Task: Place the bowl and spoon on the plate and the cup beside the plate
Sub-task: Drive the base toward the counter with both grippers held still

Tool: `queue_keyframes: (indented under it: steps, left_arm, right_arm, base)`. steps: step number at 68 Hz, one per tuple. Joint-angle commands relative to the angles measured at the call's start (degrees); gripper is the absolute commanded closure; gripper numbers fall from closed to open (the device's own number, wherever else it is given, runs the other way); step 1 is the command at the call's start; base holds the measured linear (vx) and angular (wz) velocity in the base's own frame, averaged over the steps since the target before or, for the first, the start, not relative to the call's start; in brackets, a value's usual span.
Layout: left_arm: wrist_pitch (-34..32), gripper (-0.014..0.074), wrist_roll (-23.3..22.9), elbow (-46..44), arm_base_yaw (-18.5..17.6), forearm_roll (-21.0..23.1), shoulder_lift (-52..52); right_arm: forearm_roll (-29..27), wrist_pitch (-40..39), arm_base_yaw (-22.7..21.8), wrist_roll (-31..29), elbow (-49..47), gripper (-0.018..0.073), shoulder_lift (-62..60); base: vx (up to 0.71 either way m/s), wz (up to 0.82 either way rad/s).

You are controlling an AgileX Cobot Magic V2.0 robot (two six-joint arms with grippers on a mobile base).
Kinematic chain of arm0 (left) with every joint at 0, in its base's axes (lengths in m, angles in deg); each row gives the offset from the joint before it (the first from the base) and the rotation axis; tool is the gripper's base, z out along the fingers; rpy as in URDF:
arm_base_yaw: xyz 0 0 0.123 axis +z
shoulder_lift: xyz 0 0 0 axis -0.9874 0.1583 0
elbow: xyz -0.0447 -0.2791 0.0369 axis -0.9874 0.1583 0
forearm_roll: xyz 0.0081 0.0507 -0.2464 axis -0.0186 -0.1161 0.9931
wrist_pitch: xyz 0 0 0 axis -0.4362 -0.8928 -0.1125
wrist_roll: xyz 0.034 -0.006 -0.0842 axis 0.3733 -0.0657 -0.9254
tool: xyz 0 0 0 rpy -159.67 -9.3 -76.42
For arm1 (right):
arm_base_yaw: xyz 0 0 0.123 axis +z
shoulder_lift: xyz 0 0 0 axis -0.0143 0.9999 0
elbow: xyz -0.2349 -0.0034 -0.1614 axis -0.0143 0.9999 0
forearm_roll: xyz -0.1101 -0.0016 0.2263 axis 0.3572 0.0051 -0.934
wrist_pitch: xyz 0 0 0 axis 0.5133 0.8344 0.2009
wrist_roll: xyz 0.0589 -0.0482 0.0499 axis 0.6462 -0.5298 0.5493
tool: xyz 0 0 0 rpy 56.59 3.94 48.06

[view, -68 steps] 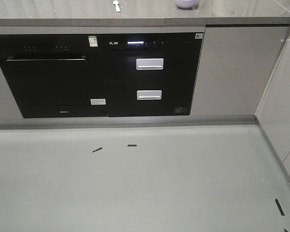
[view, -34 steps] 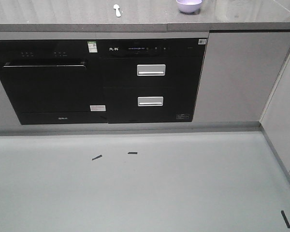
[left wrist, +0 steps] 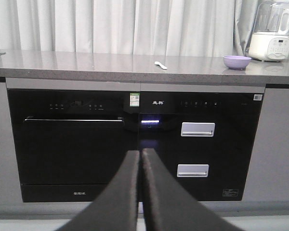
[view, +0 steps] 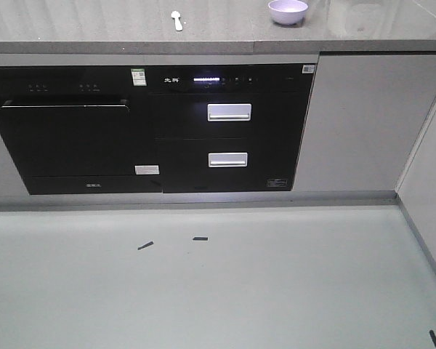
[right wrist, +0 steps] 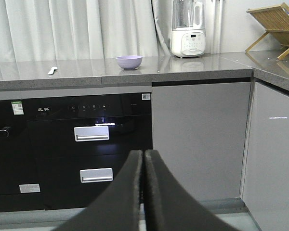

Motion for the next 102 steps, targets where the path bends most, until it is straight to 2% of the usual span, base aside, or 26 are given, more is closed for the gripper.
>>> queue_keyframes:
  steps: [1, 102]
  left_arm:
    - [-4.00, 0.0602, -0.47, 1.73, 0.02, 0.07, -0.99]
    - [-4.00, 0.0602, -0.47, 1.73, 0.02, 0.07, -0.99]
  right_arm:
    - [0.40, -3.97, -0.40, -0.08, 0.82, 0.0564, -0.66]
    - [0.40, -3.97, -0.40, -0.08, 0.82, 0.0564, -0.66]
  base:
    - [0.09, 0.01]
    - [0.07, 0.01]
